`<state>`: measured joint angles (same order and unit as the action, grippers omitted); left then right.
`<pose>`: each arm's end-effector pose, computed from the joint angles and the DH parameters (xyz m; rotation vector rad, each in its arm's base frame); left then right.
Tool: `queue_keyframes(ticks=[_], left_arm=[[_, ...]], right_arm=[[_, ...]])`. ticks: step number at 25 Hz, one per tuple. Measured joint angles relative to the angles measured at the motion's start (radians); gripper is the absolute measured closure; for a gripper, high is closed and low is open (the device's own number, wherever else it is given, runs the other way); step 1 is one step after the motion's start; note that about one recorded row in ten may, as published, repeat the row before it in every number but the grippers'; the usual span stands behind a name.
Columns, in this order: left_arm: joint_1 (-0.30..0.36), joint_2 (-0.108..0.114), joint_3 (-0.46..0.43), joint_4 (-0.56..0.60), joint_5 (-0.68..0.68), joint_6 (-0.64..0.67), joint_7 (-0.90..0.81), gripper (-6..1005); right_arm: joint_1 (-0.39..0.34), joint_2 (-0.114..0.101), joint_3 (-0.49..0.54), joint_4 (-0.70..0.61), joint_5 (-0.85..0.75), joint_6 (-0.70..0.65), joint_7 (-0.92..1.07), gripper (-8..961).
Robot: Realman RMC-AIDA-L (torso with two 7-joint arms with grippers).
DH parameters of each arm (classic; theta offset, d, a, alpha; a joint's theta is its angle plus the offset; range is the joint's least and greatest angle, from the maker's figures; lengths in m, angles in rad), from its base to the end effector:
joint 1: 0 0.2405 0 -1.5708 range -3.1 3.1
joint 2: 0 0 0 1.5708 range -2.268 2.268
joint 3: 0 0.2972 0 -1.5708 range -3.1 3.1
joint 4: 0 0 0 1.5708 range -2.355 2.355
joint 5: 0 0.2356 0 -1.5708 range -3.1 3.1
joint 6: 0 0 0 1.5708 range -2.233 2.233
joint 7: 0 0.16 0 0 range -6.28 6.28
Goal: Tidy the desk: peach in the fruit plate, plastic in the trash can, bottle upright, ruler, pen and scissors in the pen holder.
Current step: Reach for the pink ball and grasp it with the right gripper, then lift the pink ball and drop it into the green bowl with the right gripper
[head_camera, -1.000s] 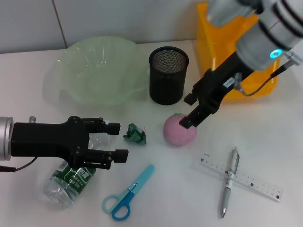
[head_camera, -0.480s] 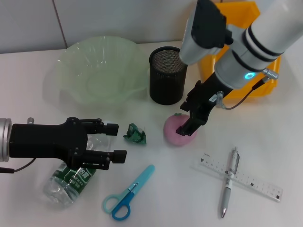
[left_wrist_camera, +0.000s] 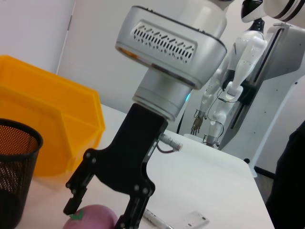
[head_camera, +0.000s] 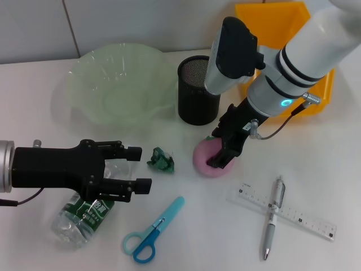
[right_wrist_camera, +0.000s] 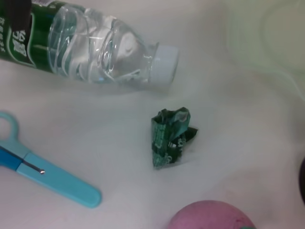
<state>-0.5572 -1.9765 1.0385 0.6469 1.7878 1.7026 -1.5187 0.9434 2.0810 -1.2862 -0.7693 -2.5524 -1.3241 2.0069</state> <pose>-0.2659 0.3619 -0.0275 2.9553 0.5886 0.7161 0.1874 0.4606 -0.0929 -2.8922 0.3263 -0.5705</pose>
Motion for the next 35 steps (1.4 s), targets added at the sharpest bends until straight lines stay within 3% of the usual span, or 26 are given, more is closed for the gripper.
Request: queue_keyframes(ticks=[15,19,26,30,33,35], left_arm=[[-0.006,-0.001,-0.014,0.0,-0.001,0.001,0.0,193],[-0.002,-0.001,-0.021,0.0,0.001,0.005,0.0,193],[0.002,0.002,-0.022,0.0,0.001,0.009,0.0,195],[0.001,0.002,-0.022,0.0,0.002,0.011,0.0,195],[0.0,0.002,-0.022,0.0,0.003,0.014,-0.001,196],[0.0,0.004,-0.022,0.0,0.003,0.026,-0.003,196]], right_arm=[[-0.022,-0.001,-0.001,-0.034,0.092,-0.003,-0.071,378],[-0.024,-0.001,0.007,-0.061,0.093,-0.034,-0.077,505],[-0.056,-0.003,0.099,-0.301,0.167,-0.123,-0.045,576],[-0.037,-0.003,0.109,-0.311,0.227,0.001,-0.043,609],[0.034,0.0,0.083,-0.176,0.241,0.203,-0.054,674],[0.06,0.0,0.08,-0.124,0.245,0.25,-0.061,681]])
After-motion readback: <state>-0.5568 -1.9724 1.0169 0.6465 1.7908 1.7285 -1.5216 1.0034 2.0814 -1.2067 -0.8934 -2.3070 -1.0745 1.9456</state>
